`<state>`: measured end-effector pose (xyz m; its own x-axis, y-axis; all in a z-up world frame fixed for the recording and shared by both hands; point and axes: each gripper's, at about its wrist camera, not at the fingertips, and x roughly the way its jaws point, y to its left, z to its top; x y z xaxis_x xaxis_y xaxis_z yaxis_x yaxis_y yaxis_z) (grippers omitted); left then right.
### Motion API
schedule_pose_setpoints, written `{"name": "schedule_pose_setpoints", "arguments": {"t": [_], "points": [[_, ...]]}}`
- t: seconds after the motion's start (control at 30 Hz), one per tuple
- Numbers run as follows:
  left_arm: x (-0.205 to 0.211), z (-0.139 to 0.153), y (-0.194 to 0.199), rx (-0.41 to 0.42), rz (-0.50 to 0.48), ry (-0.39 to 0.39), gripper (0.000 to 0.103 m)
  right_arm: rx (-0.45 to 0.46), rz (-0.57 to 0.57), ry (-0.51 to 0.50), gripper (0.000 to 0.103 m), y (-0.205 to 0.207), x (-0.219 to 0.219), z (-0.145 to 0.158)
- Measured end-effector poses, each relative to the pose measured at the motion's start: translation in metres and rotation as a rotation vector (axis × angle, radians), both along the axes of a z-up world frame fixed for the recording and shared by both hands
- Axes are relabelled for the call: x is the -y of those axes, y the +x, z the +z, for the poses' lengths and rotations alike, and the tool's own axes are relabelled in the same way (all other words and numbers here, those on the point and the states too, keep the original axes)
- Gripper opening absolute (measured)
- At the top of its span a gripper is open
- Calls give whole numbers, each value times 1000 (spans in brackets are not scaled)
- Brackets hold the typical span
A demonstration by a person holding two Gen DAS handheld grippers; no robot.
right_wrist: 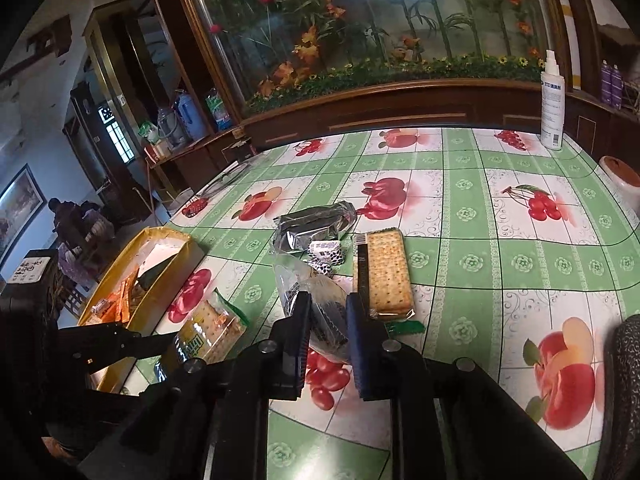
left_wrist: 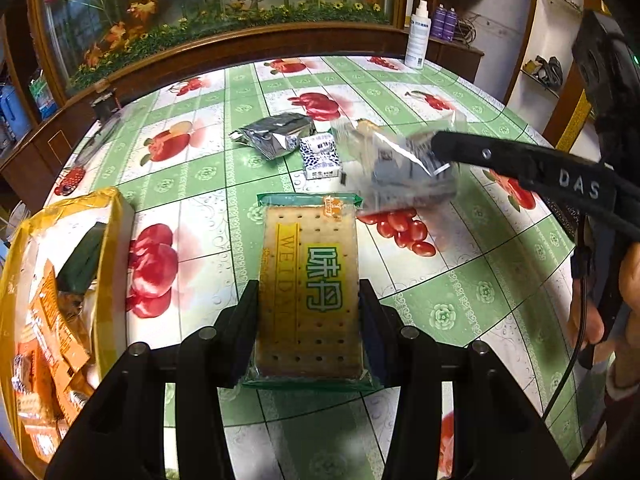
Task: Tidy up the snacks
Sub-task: 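Carry the cracker pack and clear bag over the yellow tray with both tools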
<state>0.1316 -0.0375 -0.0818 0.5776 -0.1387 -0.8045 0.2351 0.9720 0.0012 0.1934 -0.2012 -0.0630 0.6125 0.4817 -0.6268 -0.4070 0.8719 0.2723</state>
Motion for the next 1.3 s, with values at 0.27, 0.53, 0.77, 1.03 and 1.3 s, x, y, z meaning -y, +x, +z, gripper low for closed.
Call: {"name": "schedule_pose_setpoints", "arguments": {"t": [0.27,0.53,0.77,1.03,1.3], "points": [[-8,15,-22,44,38,6,45,26,25,8,14,-38,-7,14],[-23,32,-45,96,95,32,45,59,35,29,13,-64,-17,33],[-43,47,-64,149,163,63,45,96,55,42,13,-85,-32,51],[-70,57,-85,194,239,75,45,123,99,57,13,-103,-56,64],[-103,63,-100,218,313,75,45,136,143,61,13,-111,-83,69]]}}
